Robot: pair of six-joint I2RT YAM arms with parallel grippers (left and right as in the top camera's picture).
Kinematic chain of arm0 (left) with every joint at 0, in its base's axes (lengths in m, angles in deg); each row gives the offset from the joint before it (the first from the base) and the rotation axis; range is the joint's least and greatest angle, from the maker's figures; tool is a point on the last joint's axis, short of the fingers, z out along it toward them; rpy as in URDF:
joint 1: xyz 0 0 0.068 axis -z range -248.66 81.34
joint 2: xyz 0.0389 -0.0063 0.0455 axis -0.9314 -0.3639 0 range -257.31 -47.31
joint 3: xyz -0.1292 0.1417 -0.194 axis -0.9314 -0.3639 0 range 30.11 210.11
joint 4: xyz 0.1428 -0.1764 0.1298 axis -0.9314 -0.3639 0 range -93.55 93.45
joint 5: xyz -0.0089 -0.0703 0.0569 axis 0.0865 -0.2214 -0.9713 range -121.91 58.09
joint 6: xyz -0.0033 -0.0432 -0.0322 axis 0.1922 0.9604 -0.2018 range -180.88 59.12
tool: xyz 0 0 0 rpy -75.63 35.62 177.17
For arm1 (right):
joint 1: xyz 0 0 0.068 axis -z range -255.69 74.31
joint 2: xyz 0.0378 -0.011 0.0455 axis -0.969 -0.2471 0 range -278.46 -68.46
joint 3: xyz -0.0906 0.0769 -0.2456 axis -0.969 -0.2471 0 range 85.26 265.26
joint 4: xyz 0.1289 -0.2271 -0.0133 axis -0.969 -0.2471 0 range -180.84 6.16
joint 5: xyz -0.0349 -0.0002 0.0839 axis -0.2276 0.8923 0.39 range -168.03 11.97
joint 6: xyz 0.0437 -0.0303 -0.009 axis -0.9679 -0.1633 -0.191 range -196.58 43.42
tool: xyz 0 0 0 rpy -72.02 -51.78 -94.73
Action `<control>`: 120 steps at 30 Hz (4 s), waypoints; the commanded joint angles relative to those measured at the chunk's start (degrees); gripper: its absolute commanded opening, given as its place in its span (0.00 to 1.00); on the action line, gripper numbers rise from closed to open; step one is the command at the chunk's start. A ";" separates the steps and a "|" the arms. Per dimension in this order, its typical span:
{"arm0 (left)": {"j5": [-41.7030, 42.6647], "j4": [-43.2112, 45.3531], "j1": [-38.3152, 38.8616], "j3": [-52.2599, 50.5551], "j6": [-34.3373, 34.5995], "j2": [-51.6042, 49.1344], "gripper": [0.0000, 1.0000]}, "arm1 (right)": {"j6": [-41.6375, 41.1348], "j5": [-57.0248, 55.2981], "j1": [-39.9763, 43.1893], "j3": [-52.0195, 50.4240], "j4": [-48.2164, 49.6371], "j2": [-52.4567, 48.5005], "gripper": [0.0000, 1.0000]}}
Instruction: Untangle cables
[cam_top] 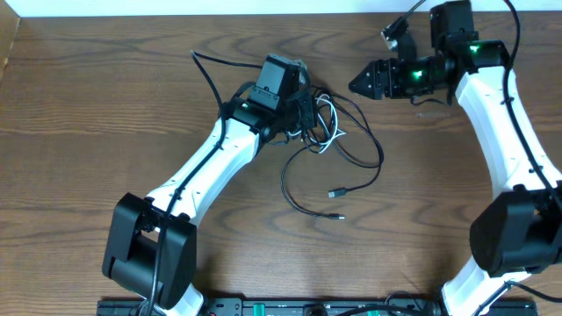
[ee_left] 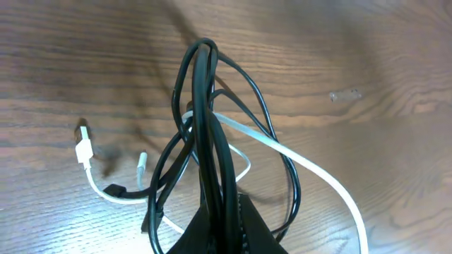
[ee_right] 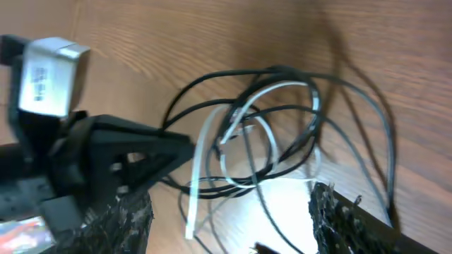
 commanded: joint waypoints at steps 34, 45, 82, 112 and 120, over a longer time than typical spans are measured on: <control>-1.25 -4.85 -17.27 0.94 -0.35 16.81 0.08 | -13.84 -54.64 0.96 -0.37 -8.70 -14.36 0.01; -7.56 -6.23 -19.10 0.94 -3.39 26.29 0.08 | -13.81 -55.69 9.14 -0.37 -10.54 -15.37 0.01; 10.27 -0.98 -10.29 0.92 -1.07 18.47 0.08 | 15.74 1.99 4.22 3.10 -3.89 -0.24 0.68; 10.47 0.94 -10.34 0.94 3.39 18.47 0.07 | 6.75 -25.62 -15.85 2.67 3.87 -16.96 0.29; 10.43 0.94 -13.53 0.94 3.34 18.95 0.07 | -9.35 -47.54 -13.16 2.67 2.40 -20.31 0.01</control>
